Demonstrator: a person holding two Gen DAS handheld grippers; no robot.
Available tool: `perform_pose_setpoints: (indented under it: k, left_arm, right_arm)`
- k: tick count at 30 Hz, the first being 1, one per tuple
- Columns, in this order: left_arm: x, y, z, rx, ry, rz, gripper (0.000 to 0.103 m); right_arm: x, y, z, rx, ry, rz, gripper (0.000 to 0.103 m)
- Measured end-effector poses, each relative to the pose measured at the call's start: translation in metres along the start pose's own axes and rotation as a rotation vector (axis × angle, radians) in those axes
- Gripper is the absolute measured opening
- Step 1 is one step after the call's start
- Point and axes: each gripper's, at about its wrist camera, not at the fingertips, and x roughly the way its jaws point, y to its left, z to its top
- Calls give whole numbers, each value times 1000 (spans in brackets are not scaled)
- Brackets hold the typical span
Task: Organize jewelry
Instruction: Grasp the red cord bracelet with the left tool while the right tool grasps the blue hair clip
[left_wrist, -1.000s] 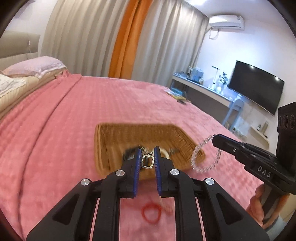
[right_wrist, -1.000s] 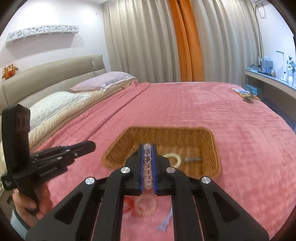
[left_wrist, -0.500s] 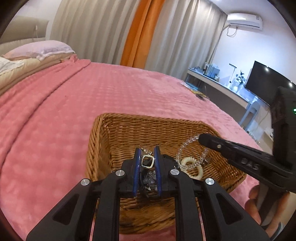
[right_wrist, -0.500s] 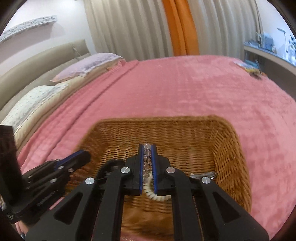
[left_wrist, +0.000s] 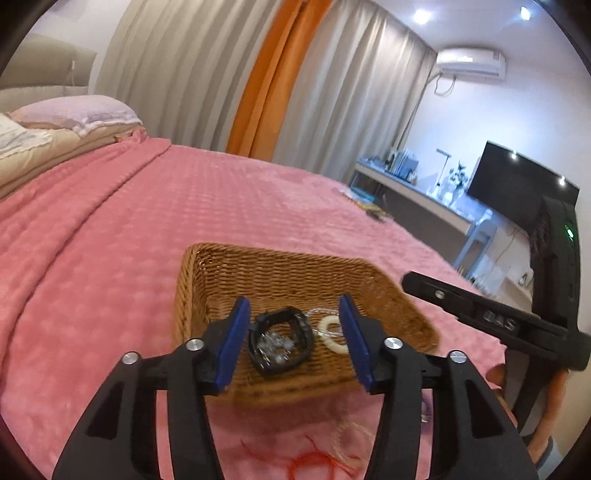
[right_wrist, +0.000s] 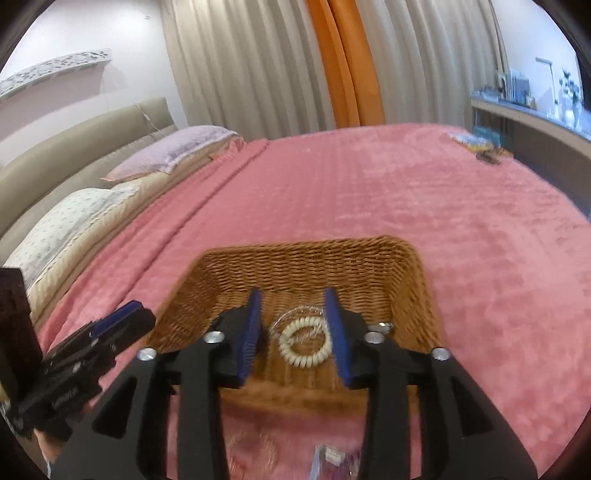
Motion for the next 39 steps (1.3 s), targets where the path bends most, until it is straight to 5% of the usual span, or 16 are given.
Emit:
perform_pose_setpoints:
  k: [2,8,14,21,24,27,29,33,39]
  left_arm:
    - [-16,-7,-4,-4,-7,-4,56]
    - [-57,-12,-38,-16,49,32,58]
    - [-48,8,-79,-72,145,15,58]
    - [-20,13,-92,-78,254,-58,56]
    - [-3,8,-99,-48,323,-12,55]
    - [12,1,-104,-2,370,53,50]
    - [14,-4,-105,32,370,85,46]
    - [15,-6,-108,54,369,123,2]
    - [3,-2,-109,26,347,97,2]
  right_arm:
    - [-28,3,-8,-14,-27,-4,54]
    - [-74,11,-59,-31,14,-41,54]
    - [-43,11,-118,8,167,-67,36]
    - [-11,4,-134,46,255,-107,36]
    - [-1,4,-135,54,280,-121,36]
    - [7,7,-133,47,289,-131,36]
    - [12,9,-133,35,298,-141,23]
    - [11,13,-135,7,295,-123,9]
    - [1,14,-139,2,279,-78,9]
